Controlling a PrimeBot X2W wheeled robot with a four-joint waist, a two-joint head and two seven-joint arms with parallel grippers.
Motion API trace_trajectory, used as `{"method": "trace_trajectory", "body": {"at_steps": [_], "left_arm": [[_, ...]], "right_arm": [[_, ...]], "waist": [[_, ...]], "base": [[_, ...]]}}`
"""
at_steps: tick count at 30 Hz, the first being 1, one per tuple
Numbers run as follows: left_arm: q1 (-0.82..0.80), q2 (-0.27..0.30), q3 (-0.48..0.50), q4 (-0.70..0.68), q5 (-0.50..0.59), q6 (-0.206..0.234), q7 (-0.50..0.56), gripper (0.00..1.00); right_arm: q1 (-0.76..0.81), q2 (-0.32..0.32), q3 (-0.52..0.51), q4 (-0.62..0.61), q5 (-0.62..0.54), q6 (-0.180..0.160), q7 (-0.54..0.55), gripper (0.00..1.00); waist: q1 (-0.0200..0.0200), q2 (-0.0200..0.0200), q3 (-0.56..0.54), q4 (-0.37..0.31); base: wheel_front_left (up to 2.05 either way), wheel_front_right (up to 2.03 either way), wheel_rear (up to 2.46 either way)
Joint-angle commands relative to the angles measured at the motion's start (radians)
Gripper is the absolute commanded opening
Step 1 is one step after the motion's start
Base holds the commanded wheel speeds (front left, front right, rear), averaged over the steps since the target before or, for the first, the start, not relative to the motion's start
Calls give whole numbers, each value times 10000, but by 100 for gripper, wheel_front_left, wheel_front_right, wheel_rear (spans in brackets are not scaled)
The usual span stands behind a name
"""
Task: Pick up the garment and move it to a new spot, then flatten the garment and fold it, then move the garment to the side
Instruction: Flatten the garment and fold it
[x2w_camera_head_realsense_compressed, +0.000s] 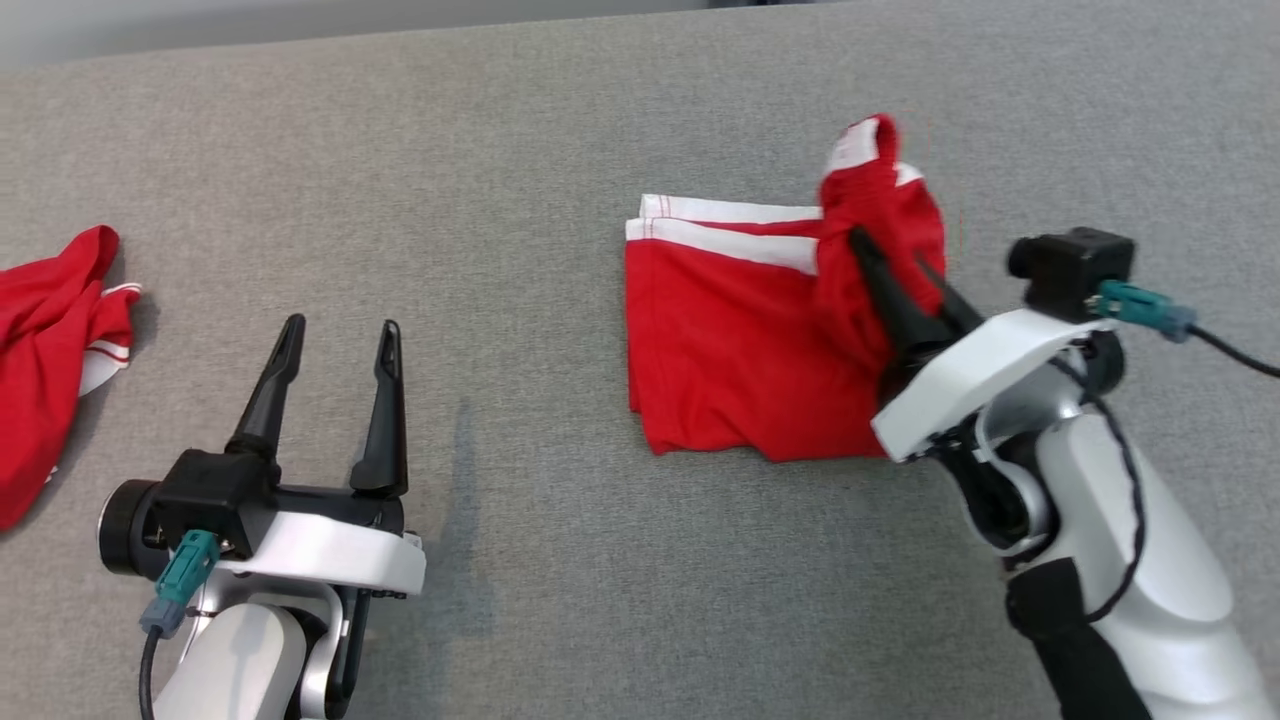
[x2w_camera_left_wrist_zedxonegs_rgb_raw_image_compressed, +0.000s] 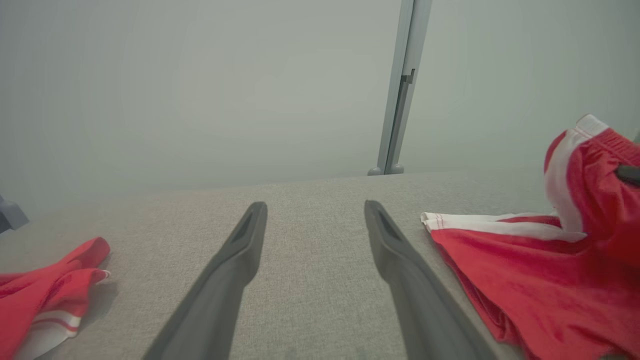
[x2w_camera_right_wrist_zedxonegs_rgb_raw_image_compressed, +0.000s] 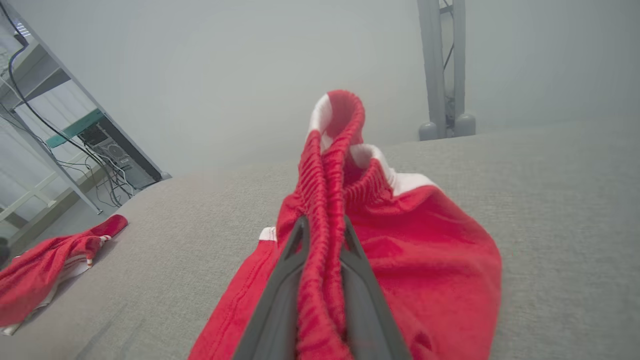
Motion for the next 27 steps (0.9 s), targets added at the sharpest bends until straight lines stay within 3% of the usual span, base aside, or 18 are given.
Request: {"method": "trace_trajectory", "body": {"at_steps": [1,12,13,14,15,22,27], "left_arm": [[-86,1,-13,10,-58,38,-18,100],[-314,-270,-126,344,-152,-142,-188,100],[-321,-285,-132,368,-159,-158,-203,100],[-325,-295,-128,400,-165,-167,-208,100],[-327,-310,-131,427,-163,-166,-225,100],[-325,-347,-102,593,-163,-194,-303,100],[-98,-297,-54,631,-171,-112,-320,100]], "right_arm": [[-109,74,285,-122,-167,0,108,0],[-344,388,2153,1072,-592,0,-42,2],[-365,391,2247,1180,-493,0,-152,42],[-396,390,2366,1284,-442,0,-246,96],[-425,394,2490,1345,-353,0,-357,100],[-332,384,3306,1156,-124,0,-1281,100],[238,375,2833,484,-413,0,-2034,100]], "waist": [[0,0,7,164],[0,0,185,846],[0,0,197,863],[0,0,204,869],[0,0,208,870],[0,0,2,714],[0,0,-305,530]], "base": [[0,0,0],[0,0,0],[0,0,0],[0,0,0],[0,0,0],[0,0,0],[0,0,0]]}}
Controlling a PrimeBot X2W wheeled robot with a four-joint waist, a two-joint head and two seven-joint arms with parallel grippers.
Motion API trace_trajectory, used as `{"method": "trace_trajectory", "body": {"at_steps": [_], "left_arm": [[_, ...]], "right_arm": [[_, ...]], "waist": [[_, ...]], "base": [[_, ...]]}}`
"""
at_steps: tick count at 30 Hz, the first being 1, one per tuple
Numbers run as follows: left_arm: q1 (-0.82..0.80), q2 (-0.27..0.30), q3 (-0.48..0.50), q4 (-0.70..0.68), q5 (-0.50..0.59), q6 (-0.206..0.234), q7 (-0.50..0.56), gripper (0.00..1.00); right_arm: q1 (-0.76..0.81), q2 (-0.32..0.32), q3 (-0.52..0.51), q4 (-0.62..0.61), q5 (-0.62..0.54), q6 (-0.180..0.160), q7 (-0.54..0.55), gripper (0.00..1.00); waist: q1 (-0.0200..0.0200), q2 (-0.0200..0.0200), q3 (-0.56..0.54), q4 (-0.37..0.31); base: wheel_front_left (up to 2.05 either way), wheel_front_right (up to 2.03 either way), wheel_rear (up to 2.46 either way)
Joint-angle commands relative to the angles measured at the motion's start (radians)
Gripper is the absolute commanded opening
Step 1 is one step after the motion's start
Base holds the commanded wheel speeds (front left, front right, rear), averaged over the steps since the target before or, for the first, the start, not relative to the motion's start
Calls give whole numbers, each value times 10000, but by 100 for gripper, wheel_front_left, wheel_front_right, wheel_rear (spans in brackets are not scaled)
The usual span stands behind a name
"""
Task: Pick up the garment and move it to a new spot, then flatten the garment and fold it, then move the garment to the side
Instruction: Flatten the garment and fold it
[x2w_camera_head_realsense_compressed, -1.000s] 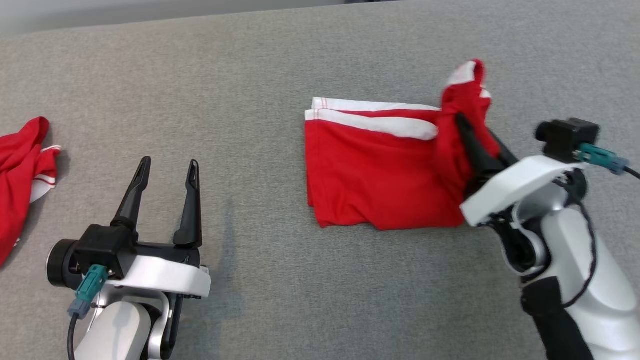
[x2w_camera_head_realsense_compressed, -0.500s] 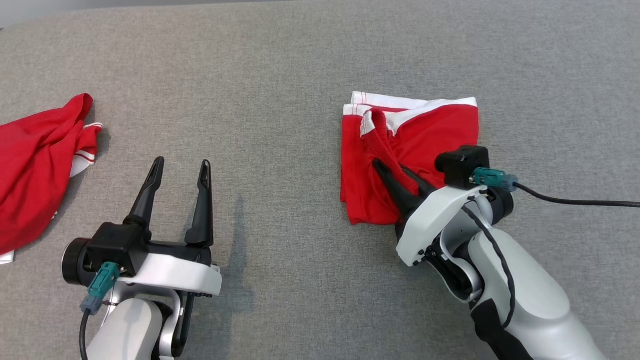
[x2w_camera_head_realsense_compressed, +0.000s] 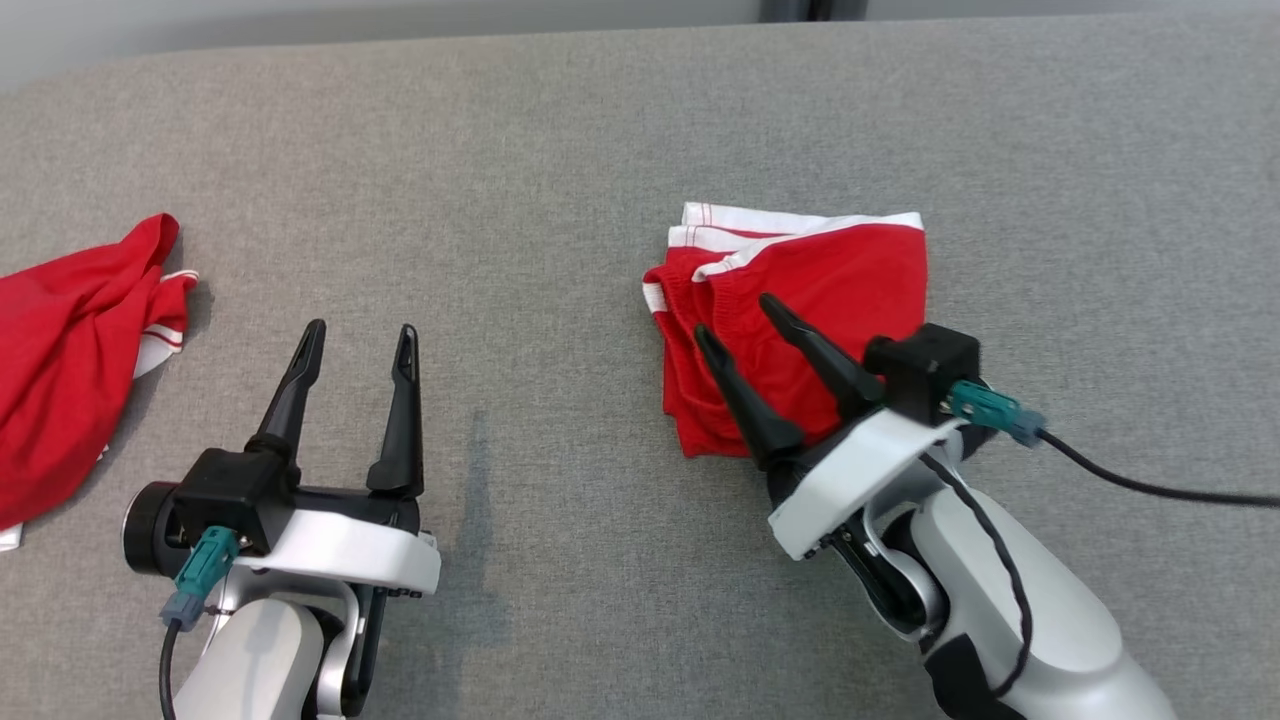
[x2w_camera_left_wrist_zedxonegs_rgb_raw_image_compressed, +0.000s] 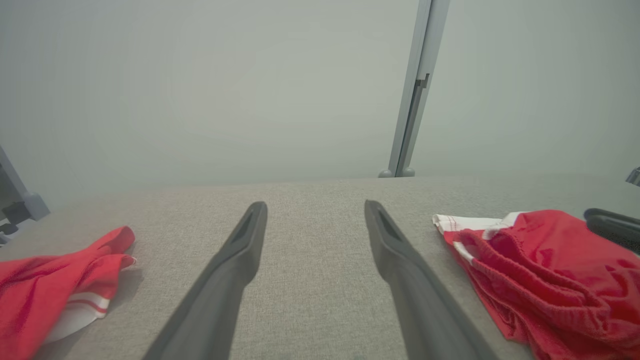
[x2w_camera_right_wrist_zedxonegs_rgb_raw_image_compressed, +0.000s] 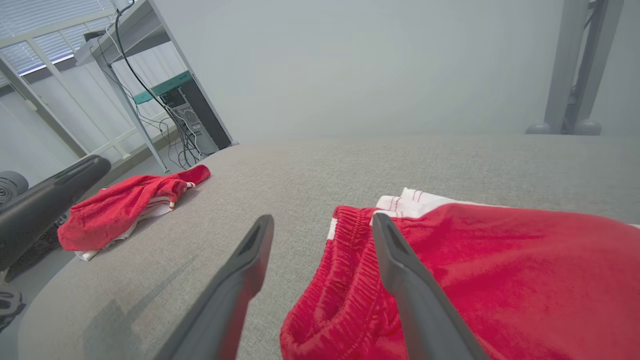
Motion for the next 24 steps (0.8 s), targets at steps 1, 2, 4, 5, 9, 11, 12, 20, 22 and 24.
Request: {"method": "trace_trajectory", "body": {"at_steps": [1,2,4,5,9,11,12,20,22,24], "left_arm": [[130,98,72,25,-62,54,-54,100],[162,125,98,26,-69,68,-57,100],[234,177,138,19,-85,89,-57,100],[234,177,138,19,-85,89,-57,100],[438,285,232,-67,-131,229,-2,100],[537,331,268,-123,-157,270,25,100],[582,348,279,-181,-155,304,36,100],[1077,585,469,-457,-268,469,117,100],[1254,638,494,-506,-330,503,149,100],[1436,697,497,-550,-346,501,163,100]], "right_arm": [[351,-126,-364,-344,-140,0,-337,100],[533,-201,-588,-558,-208,0,-443,100],[957,-338,-1173,-1007,-442,0,-644,100],[957,-338,-1173,-1007,-442,0,-644,100],[1880,-504,-2609,-2069,-964,0,-843,100],[2340,-580,-3306,-2541,-1312,0,-738,100],[2528,-604,-3679,-2782,-1428,0,-712,100],[3947,-711,-5348,-4087,-2250,0,-22,100],[4230,-710,-5476,-4283,-2334,0,126,100],[4487,-697,-5520,-4447,-2394,0,256,100]], "waist": [[0,0,-197,-130],[0,0,-267,-170],[0,0,-425,-260],[0,0,-425,-260],[0,0,-724,-431],[0,0,-853,-497],[0,0,-912,-517],[0,0,-1460,-648],[0,0,-1646,-674],[0,0,-1832,-693]], "base": [[0,0,0],[0,0,0],[0,0,0],[0,0,0],[0,0,0],[0,0,0],[0,0,0],[0,0,0],[0,0,0],[0,0,0]]}}
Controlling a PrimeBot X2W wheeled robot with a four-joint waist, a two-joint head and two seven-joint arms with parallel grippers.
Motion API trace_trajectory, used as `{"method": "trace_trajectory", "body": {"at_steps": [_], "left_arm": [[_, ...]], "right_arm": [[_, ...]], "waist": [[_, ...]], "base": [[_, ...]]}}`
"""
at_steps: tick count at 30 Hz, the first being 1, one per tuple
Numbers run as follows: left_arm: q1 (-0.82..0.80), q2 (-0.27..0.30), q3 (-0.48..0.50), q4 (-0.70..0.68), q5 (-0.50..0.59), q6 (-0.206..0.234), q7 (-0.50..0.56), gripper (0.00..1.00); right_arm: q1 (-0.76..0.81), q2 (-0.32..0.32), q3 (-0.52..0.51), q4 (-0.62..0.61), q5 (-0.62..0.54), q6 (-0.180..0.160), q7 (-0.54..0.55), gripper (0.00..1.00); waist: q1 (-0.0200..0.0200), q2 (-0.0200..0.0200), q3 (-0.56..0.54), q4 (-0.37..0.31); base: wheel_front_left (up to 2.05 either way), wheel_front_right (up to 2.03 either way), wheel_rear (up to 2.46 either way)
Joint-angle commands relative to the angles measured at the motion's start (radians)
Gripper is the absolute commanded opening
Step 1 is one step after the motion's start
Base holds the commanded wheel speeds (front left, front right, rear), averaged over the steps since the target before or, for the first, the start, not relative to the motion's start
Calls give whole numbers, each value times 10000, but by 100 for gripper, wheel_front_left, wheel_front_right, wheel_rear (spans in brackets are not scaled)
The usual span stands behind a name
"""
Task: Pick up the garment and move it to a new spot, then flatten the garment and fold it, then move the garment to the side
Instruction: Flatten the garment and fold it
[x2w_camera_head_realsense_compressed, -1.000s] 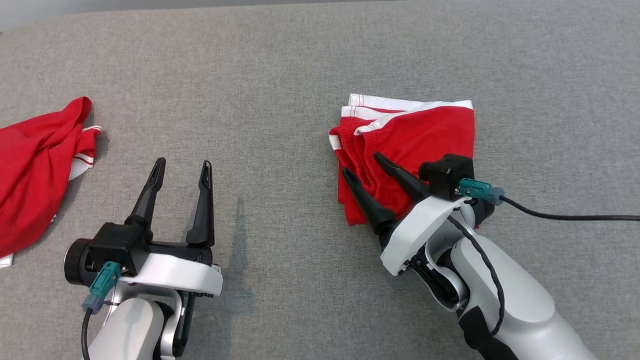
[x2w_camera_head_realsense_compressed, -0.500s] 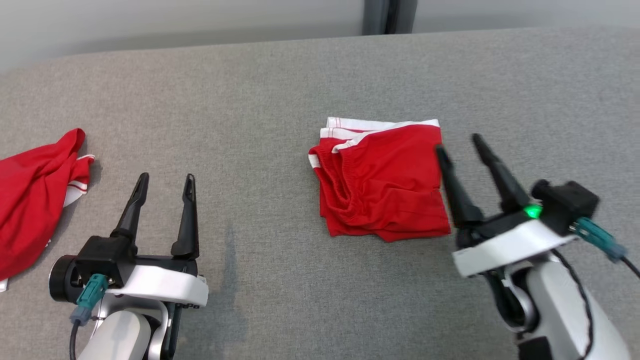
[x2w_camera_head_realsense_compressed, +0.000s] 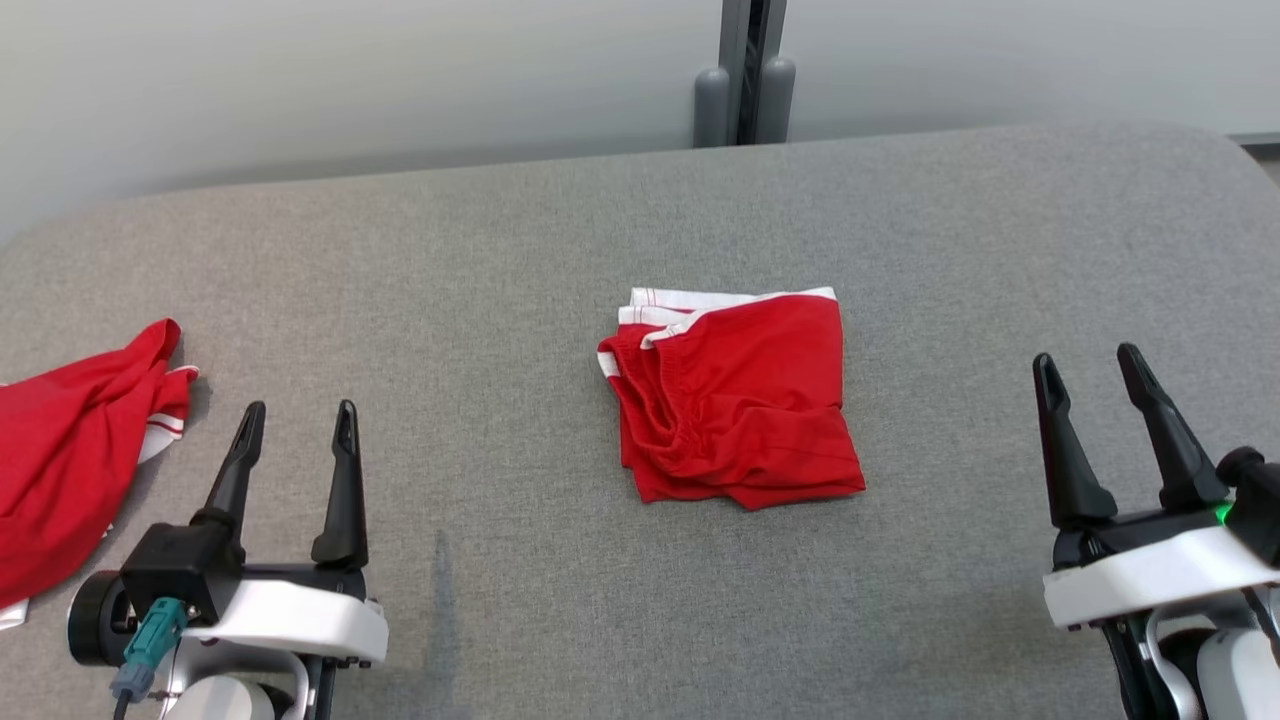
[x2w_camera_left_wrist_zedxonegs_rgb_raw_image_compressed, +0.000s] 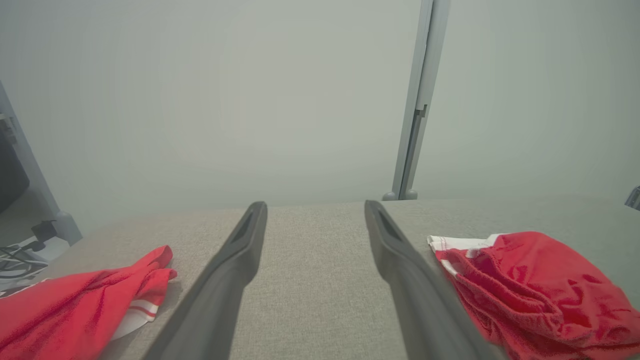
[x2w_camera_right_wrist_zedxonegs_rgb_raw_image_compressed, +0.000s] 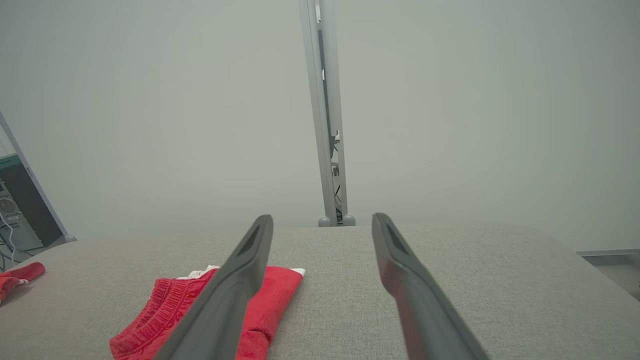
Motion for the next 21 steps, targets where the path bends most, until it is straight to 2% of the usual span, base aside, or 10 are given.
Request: {"method": "trace_trajectory", "body": {"at_steps": [1,10,21], "left_arm": [[152,74,27,-50,-42,5,27,100],[758,372,-118,-20,-18,-303,-78,100],[1092,565,-274,-66,254,-11,58,100]], "right_arm": [[202,-46,-36,-115,-110,0,95,100],[1191,-93,-275,-476,-215,0,498,100],[1839,-62,-448,-834,-248,0,967,100]], "waist": [[0,-1,-225,-31],[0,-1,-1072,96],[0,-1,-1400,225]], "base": [[0,0,0],[0,0,0],[0,0,0]]}}
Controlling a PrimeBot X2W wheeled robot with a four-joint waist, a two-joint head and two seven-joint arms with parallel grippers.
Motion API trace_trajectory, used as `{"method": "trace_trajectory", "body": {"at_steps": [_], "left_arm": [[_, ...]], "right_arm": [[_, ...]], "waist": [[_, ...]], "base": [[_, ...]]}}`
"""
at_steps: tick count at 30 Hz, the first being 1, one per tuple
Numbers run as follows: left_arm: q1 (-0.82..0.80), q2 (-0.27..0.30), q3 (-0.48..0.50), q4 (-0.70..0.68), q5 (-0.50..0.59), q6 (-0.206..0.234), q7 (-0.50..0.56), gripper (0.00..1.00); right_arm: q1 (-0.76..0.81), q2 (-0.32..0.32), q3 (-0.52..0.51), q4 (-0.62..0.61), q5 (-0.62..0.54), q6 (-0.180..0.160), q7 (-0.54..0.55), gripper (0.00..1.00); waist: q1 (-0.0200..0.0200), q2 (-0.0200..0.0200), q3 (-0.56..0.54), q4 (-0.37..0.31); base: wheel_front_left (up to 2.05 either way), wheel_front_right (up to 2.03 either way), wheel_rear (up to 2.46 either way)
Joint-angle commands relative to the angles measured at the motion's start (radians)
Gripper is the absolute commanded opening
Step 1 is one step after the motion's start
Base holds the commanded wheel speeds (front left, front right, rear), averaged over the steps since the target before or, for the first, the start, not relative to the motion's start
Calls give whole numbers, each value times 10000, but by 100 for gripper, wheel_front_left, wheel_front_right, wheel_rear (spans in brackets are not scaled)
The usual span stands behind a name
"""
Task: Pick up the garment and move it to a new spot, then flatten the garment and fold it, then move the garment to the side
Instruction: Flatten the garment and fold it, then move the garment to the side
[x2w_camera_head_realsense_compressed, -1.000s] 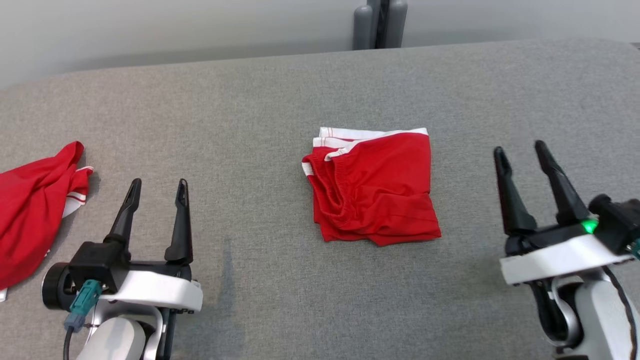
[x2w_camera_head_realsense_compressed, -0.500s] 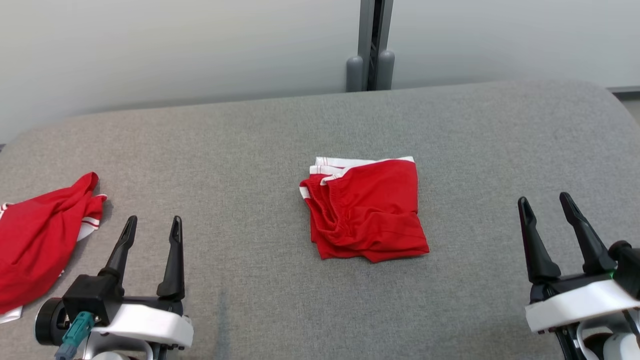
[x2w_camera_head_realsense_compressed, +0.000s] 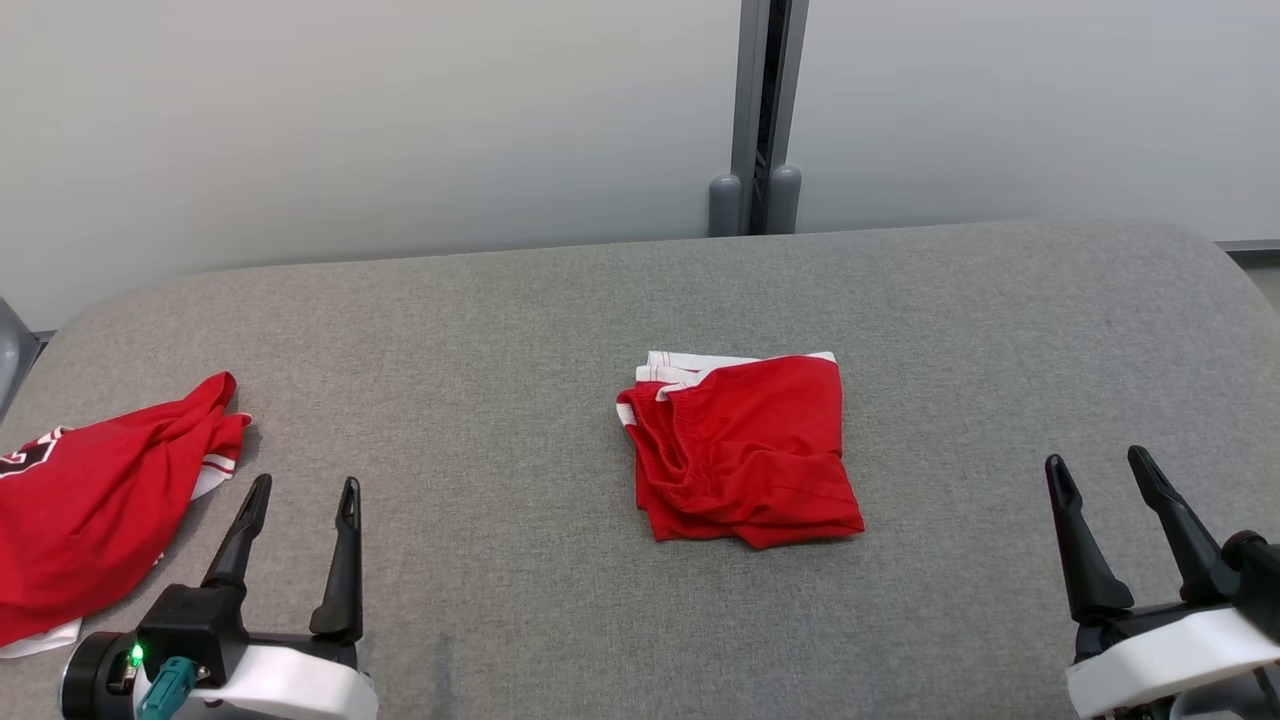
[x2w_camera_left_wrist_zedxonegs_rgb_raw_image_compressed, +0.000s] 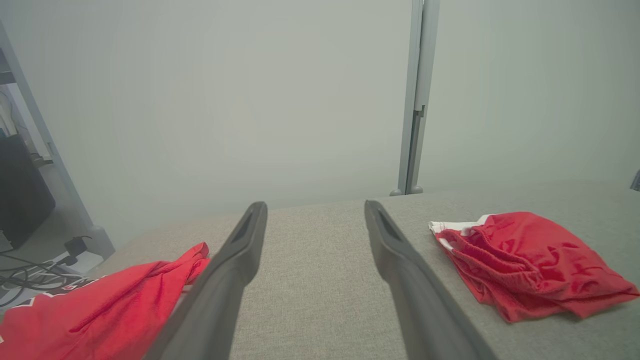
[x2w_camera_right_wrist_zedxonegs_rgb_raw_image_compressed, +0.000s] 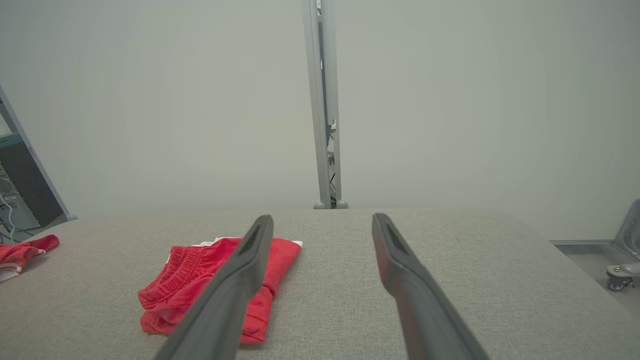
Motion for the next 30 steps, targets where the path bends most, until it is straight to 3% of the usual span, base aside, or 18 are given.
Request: {"method": "trace_trajectory", "body": {"at_steps": [1,23,30], "left_arm": [[73,51,-2,-59,80,78,14,100],[-23,156,-145,-688,170,420,391,100],[-529,103,-180,-945,260,380,336,100]], "right_arm": [[77,-12,-43,-53,-24,0,56,100],[-147,48,-195,85,75,0,219,100],[-1232,-139,-220,1075,272,0,211,100]], "waist": [[0,-1,-1,2],[0,-1,187,114],[0,-1,908,415]], "base": [[0,0,0],[0,0,0],[0,0,0]]}}
